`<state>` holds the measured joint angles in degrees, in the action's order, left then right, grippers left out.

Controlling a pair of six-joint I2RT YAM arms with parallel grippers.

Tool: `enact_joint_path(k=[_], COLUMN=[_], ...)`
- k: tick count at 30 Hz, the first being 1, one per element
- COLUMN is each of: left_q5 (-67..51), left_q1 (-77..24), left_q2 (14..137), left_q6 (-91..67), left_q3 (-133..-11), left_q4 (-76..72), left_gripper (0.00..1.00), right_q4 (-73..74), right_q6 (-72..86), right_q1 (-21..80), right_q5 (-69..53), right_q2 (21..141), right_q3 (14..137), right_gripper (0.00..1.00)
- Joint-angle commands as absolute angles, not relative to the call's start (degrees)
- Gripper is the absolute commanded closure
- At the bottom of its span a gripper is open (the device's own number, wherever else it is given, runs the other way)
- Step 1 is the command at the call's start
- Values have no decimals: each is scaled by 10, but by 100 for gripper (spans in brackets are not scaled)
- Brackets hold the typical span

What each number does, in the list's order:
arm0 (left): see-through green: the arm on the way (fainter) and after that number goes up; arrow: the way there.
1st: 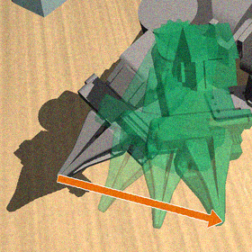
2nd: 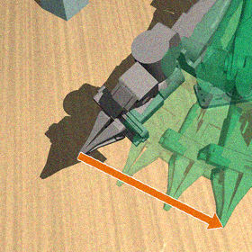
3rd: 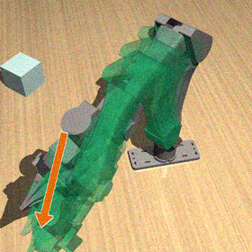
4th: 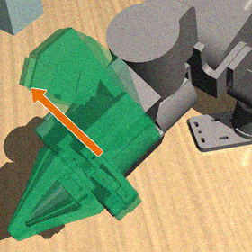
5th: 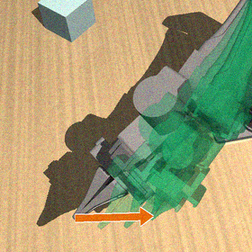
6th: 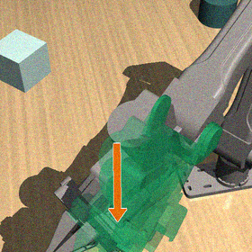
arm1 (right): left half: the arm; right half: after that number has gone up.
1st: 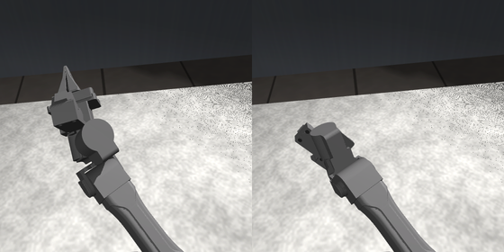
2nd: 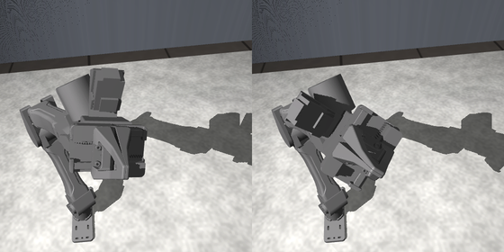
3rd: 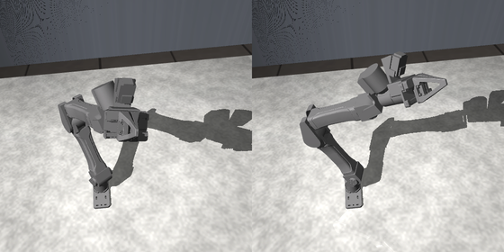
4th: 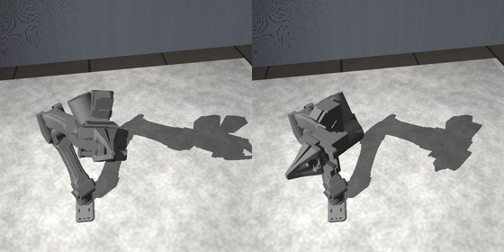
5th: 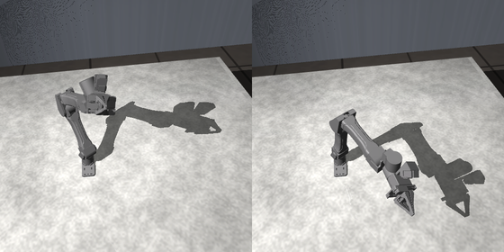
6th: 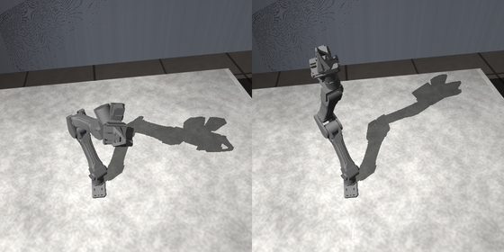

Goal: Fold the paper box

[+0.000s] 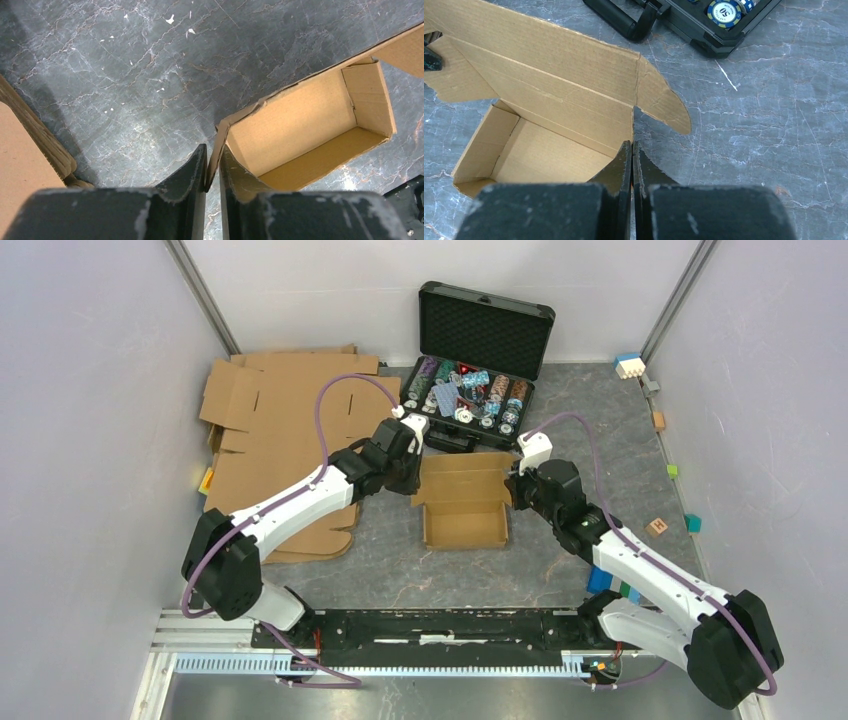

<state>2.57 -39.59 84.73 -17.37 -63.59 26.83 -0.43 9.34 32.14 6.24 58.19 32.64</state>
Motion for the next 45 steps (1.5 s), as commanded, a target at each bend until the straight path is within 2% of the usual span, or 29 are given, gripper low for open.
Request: enact_joint_path(k=[1,4,8,18,25,32,38,45], left_q5=[29,38,38,73,87,111,126,147], left_q1=[-394,-394,-394,-395,-395,-395,-395,-395], left_q2=[836,828,819,786,835,853,873,901], left_q6=[-191,-194,-200,-236,-230,-222,-227,-214], left_q3=[-646,-640,-631,-604,-623,-598,-623,-630], left_q4=[279,279,267,180,158,84,79,45], left_gripper=[80,85,97,98,98,98,98,98], right_q4=[-26,-26,-30,-124,-172,-288,-363,-393], right_q6=[99,100,101,138,152,152,157,162], right_q1=[323,323,324,326,327,327,331,331], right_q5=[61,61,61,93,128,160,198,230], right_q2=[581,581,582,593,648,657,665,705], right_q3=[323,324,323,314,323,264,233,247], right_gripper=[100,100,100,100,100,100,100,100])
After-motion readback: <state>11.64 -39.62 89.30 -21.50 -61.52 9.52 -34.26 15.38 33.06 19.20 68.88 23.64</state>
